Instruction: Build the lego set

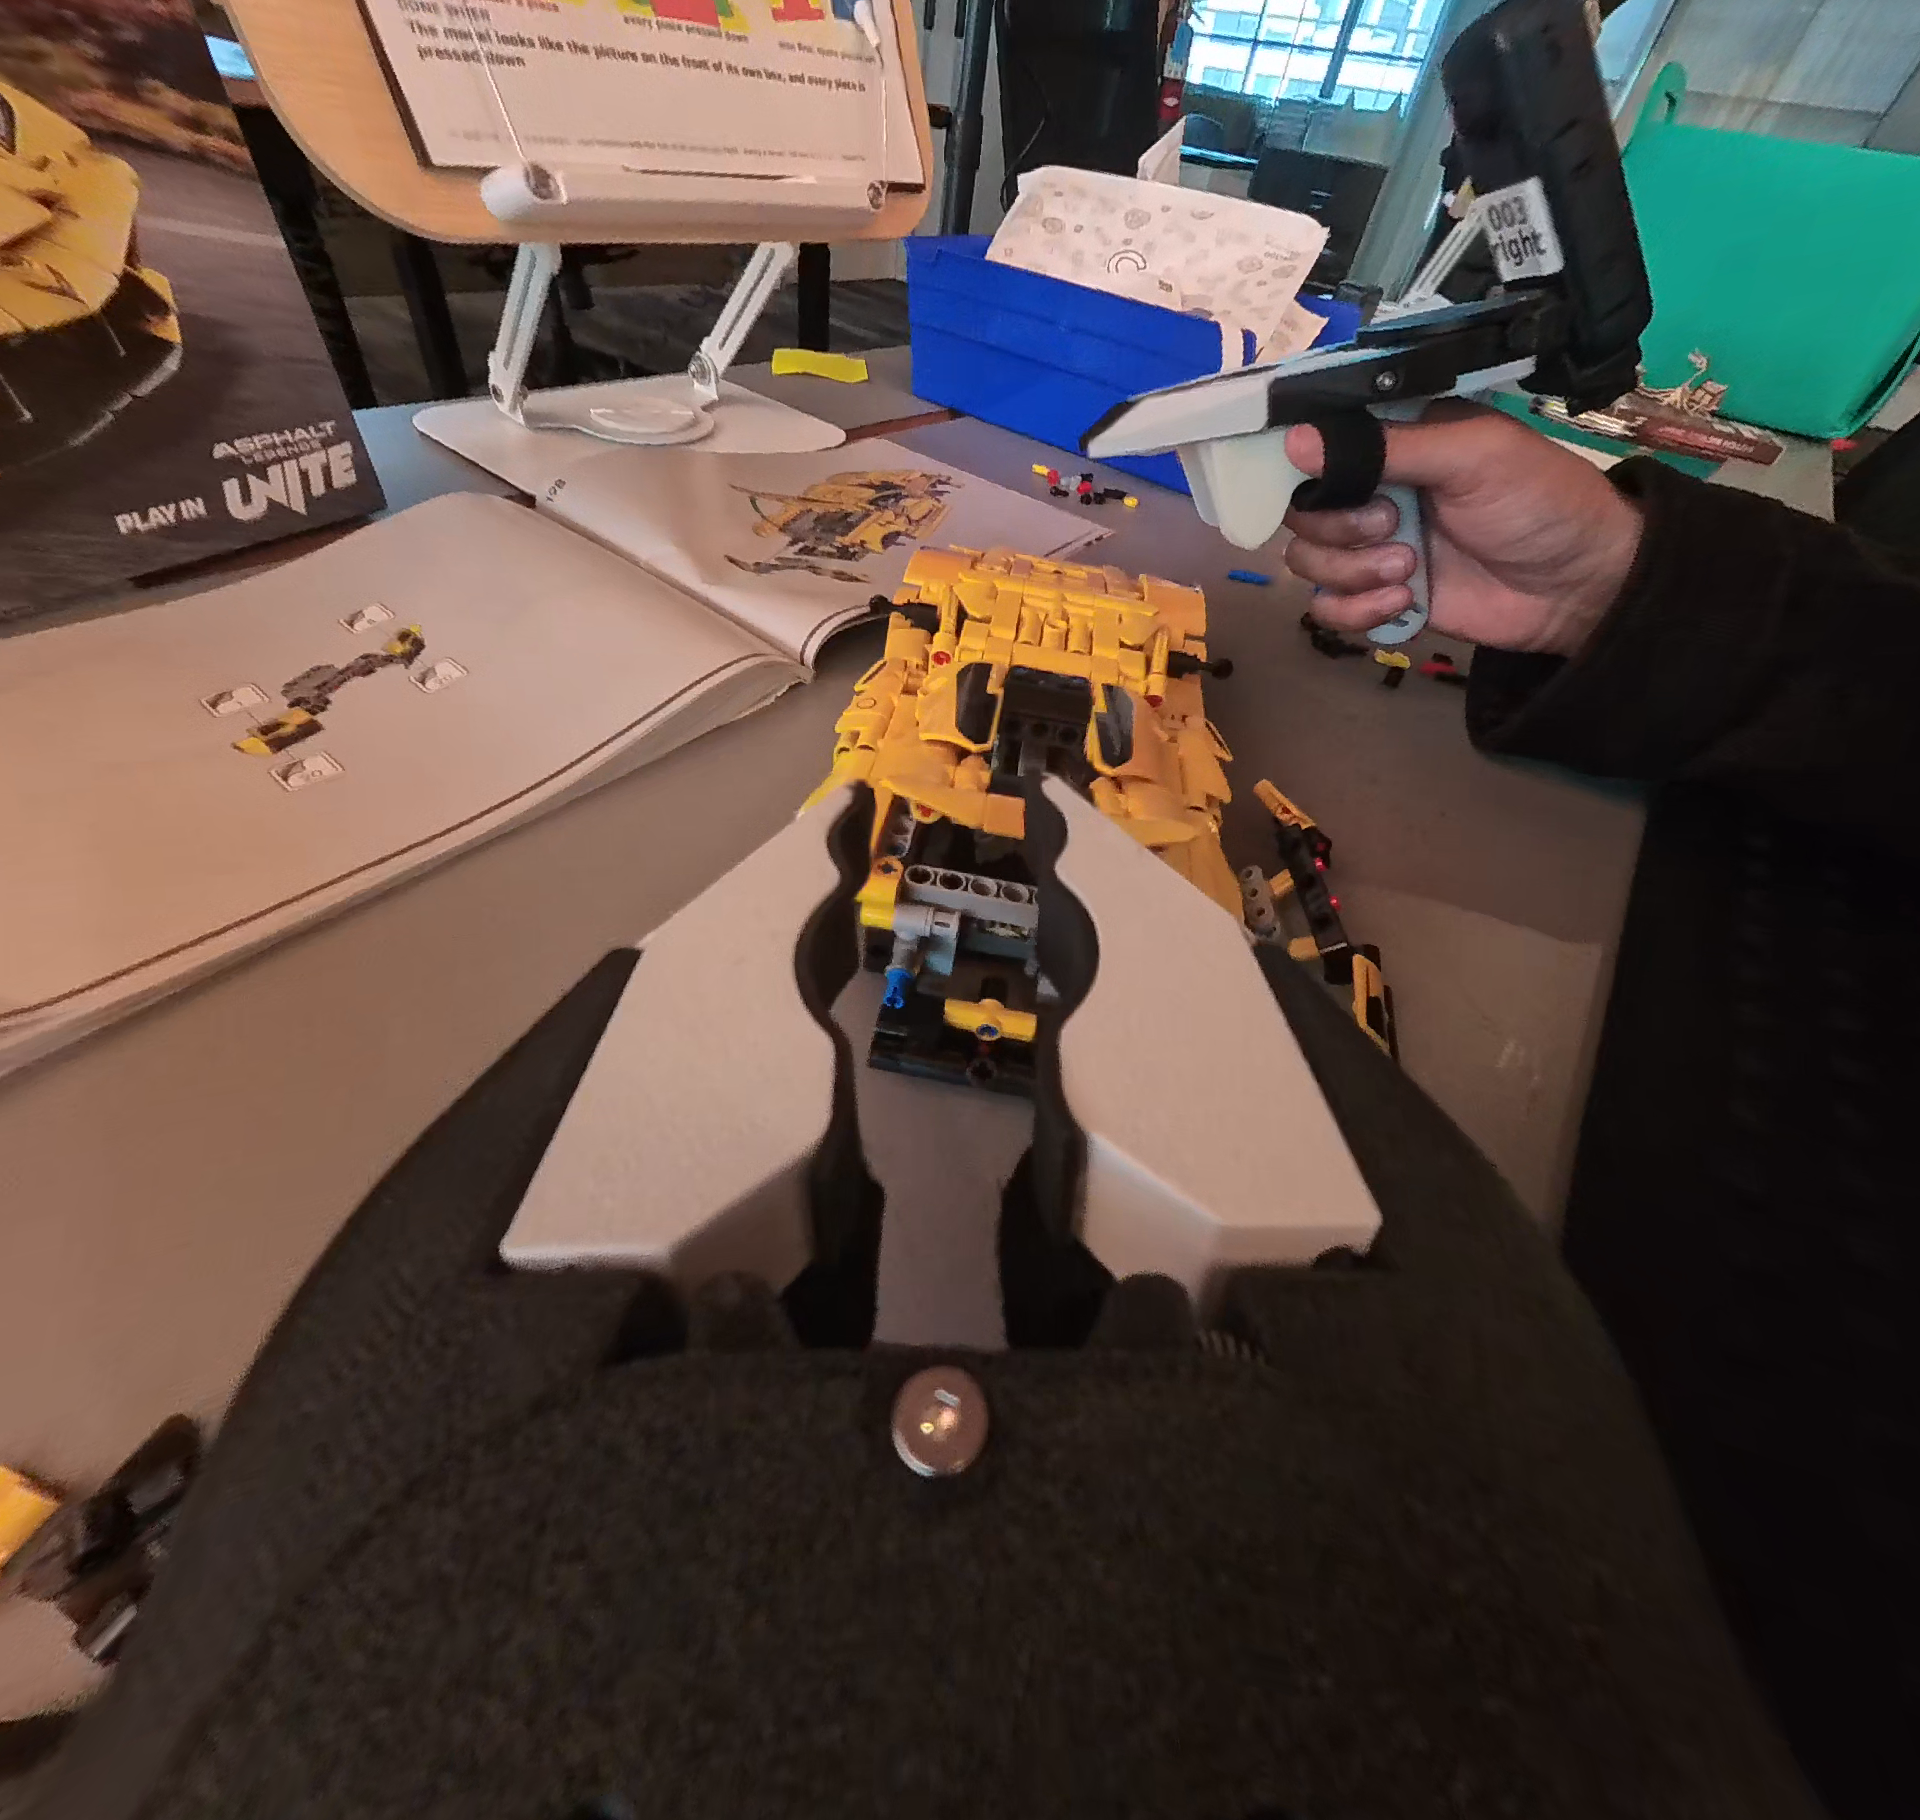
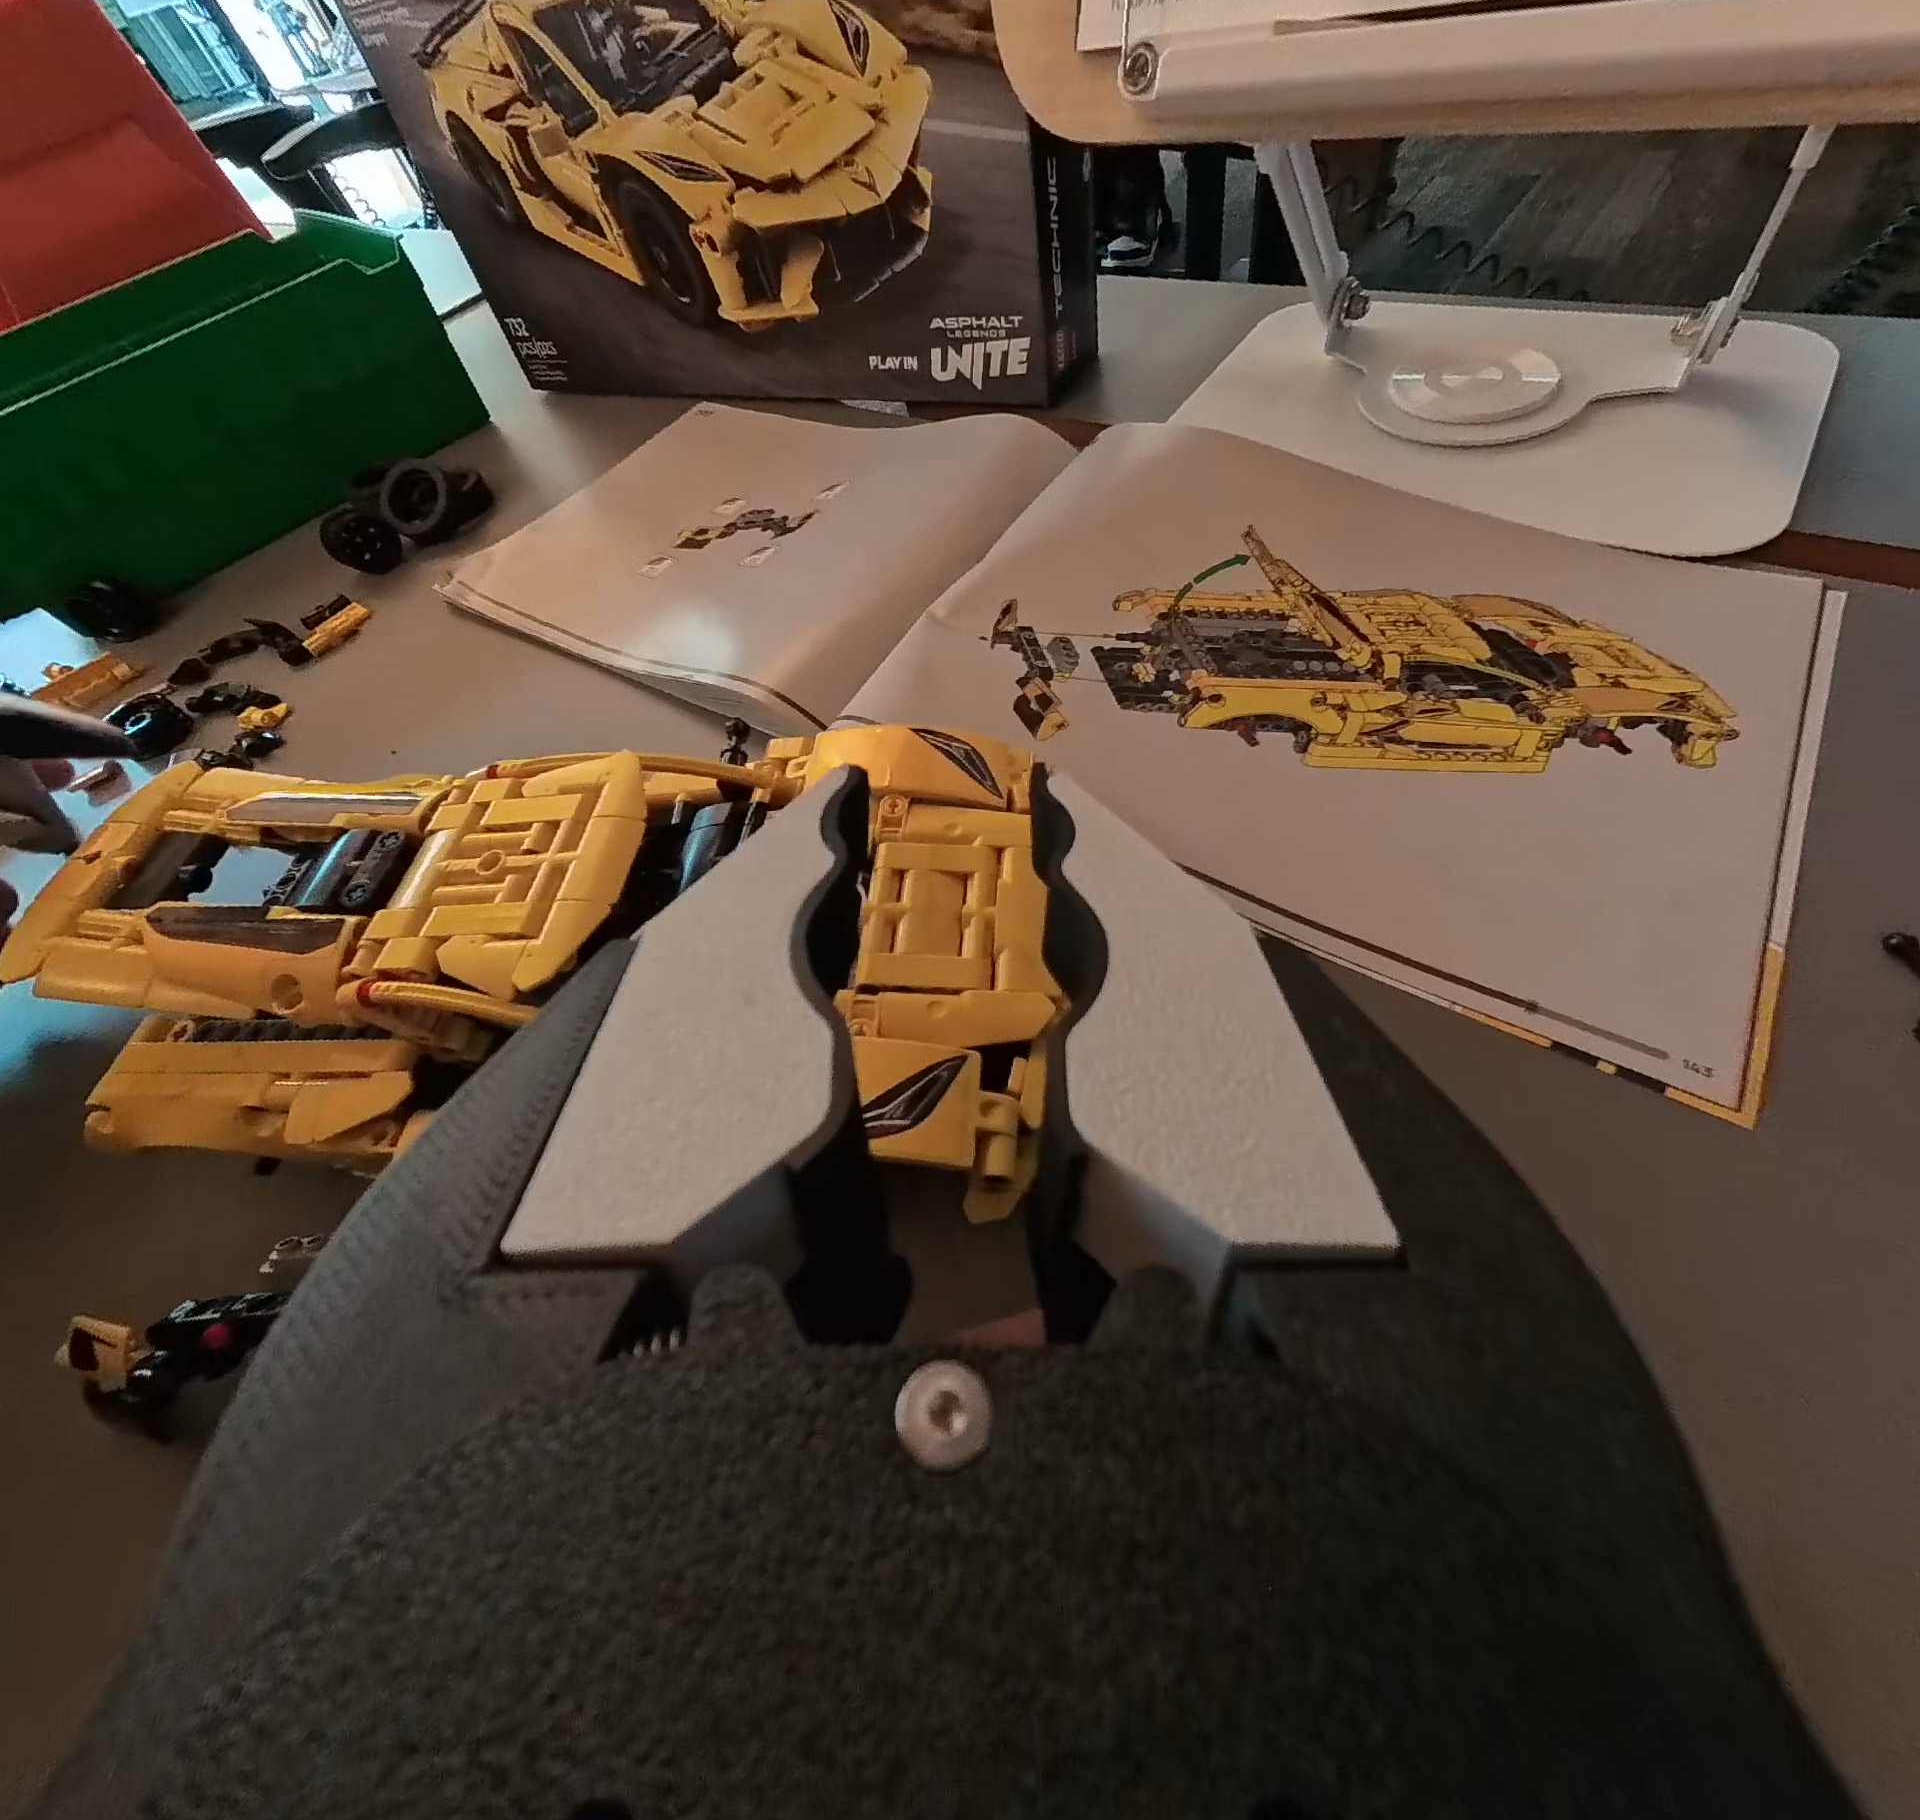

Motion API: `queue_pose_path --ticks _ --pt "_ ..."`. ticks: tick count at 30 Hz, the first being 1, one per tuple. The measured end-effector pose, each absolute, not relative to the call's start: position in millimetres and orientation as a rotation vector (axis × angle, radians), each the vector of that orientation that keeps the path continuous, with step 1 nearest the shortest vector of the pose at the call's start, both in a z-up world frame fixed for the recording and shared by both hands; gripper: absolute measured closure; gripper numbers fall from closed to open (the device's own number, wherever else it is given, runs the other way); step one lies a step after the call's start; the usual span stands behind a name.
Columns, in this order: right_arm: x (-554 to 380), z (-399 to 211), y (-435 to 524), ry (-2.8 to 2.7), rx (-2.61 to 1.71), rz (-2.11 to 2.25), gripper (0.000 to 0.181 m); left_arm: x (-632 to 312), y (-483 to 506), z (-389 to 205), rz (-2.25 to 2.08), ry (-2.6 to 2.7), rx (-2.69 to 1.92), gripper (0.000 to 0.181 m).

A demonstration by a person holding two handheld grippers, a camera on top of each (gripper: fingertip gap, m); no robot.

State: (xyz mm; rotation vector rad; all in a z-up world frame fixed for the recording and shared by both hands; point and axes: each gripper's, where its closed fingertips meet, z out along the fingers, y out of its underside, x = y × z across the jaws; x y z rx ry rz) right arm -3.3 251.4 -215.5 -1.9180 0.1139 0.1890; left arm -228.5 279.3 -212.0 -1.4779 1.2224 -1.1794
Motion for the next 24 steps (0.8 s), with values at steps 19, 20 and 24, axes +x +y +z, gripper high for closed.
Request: queue_pose_path --ticks 19,20,24 --pt "-7 -210 250 0.108 -1.897 0.217 0.151 -231 274 -230 -1.217 1.297 -1.612 0.155" --pt "-8 -210 250 0.105 -1.897 0.216 0.151 -230 270 -234 -1.217 1.326 -1.620 0.155" --pt "-9 -209 250 0.090 -1.897 0.197 0.151 -227 260 -247 -1.116 1.442 -1.588 0.157"
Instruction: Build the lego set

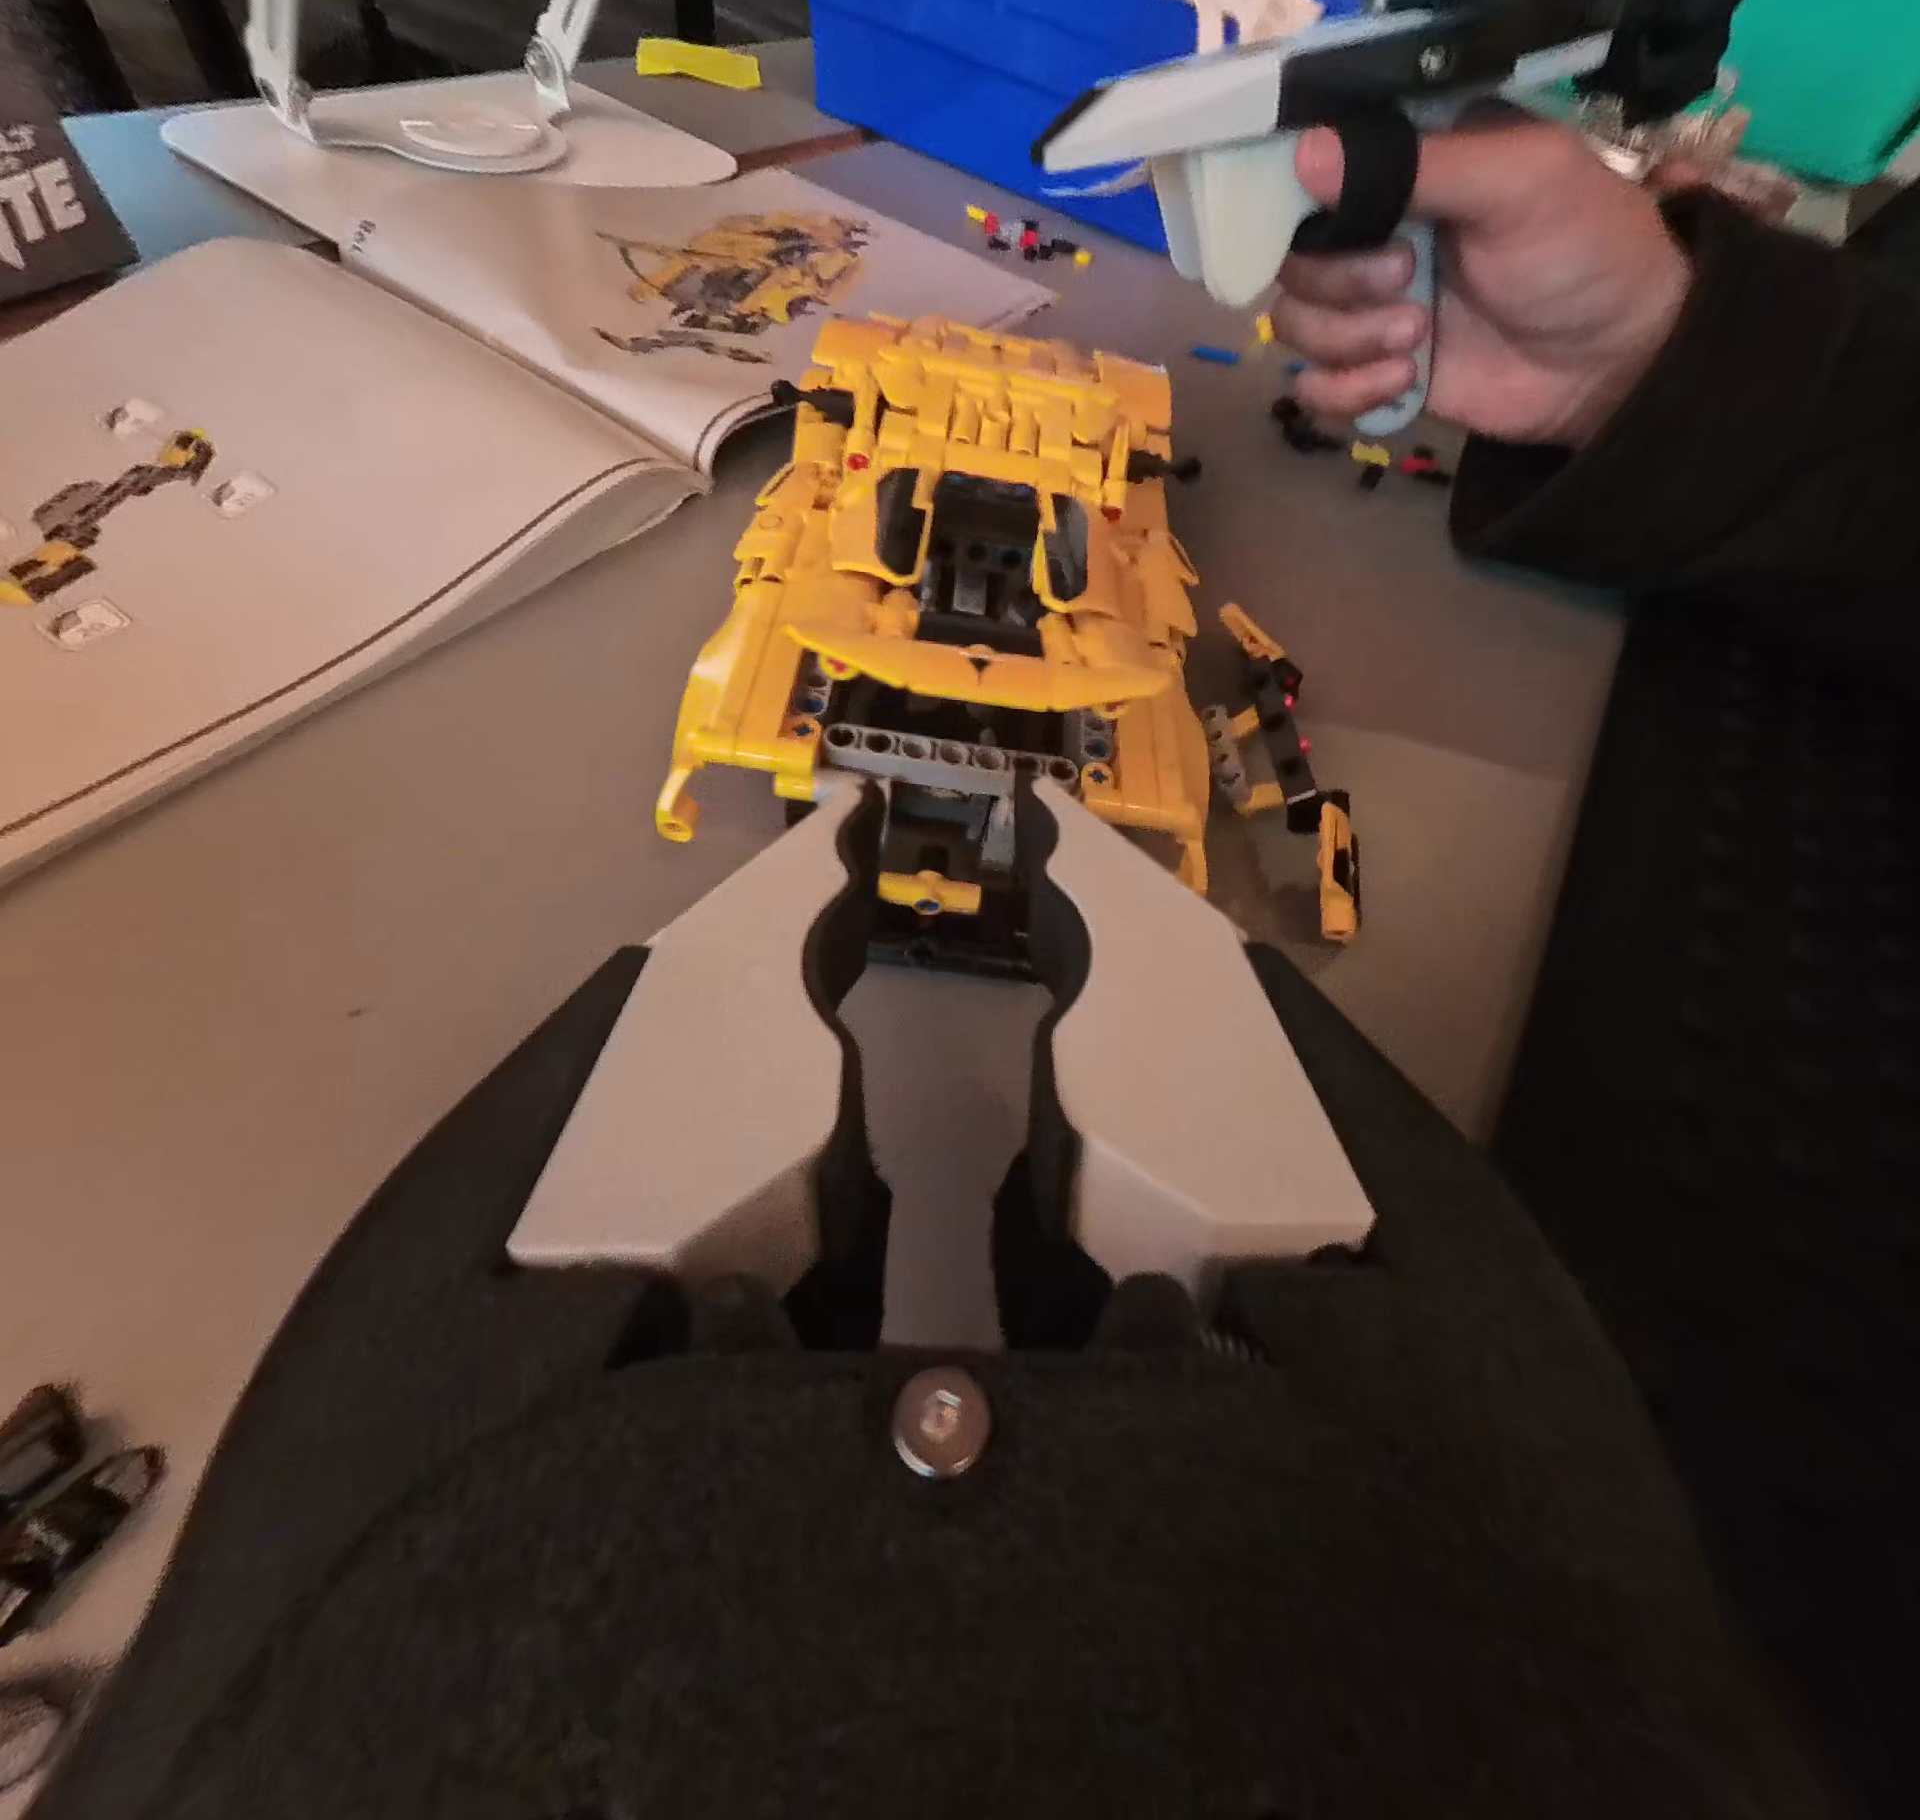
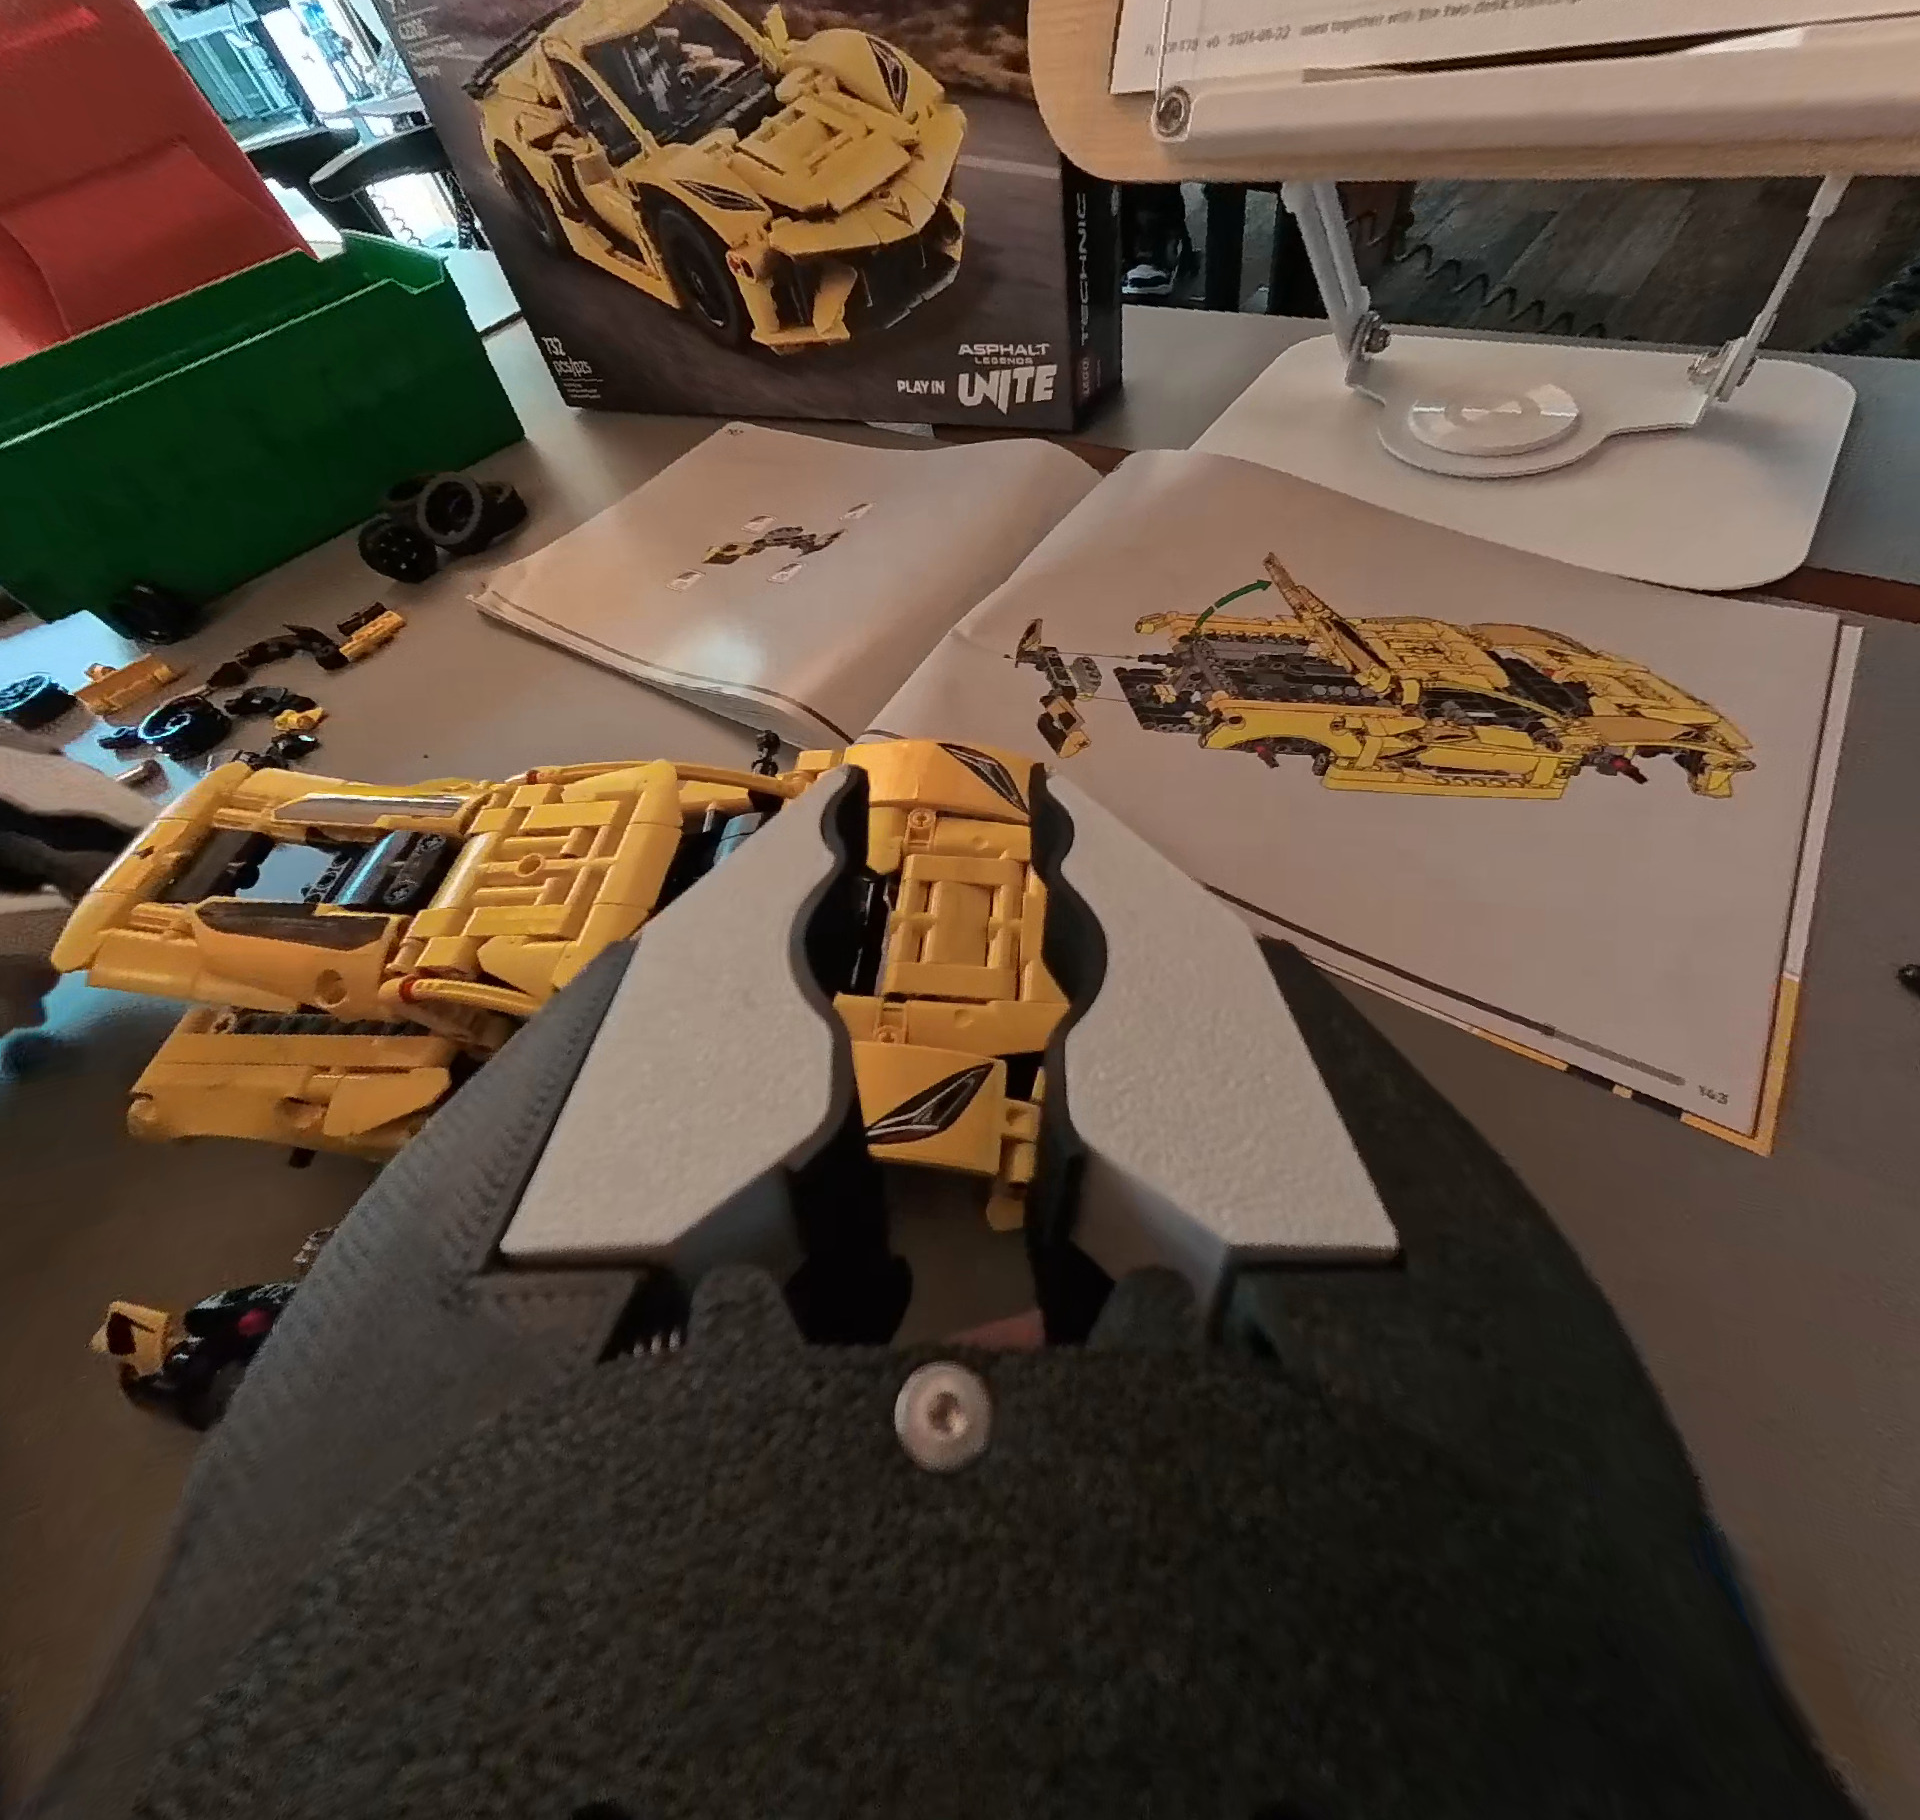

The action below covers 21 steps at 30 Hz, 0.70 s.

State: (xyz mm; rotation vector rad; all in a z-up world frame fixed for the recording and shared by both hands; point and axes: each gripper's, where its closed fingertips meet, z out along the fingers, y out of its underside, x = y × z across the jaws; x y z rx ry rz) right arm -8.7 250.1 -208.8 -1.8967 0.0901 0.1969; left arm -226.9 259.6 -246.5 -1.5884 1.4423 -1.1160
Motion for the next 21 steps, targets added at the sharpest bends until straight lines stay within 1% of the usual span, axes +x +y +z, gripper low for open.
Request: queue_pose_path --ticks 5,11,21 --pt "-8 -208 250 0.082 -1.893 0.183 0.151 -220 258 -244 -1.013 1.471 -1.515 0.156" --pt "-10 -209 251 0.078 -1.897 0.199 0.151 -211 256 -215 -1.088 1.410 -1.455 0.159" --pt "-6 -207 250 0.117 -1.882 0.256 0.151 -171 249 -171 -1.045 1.505 -1.327 0.159"
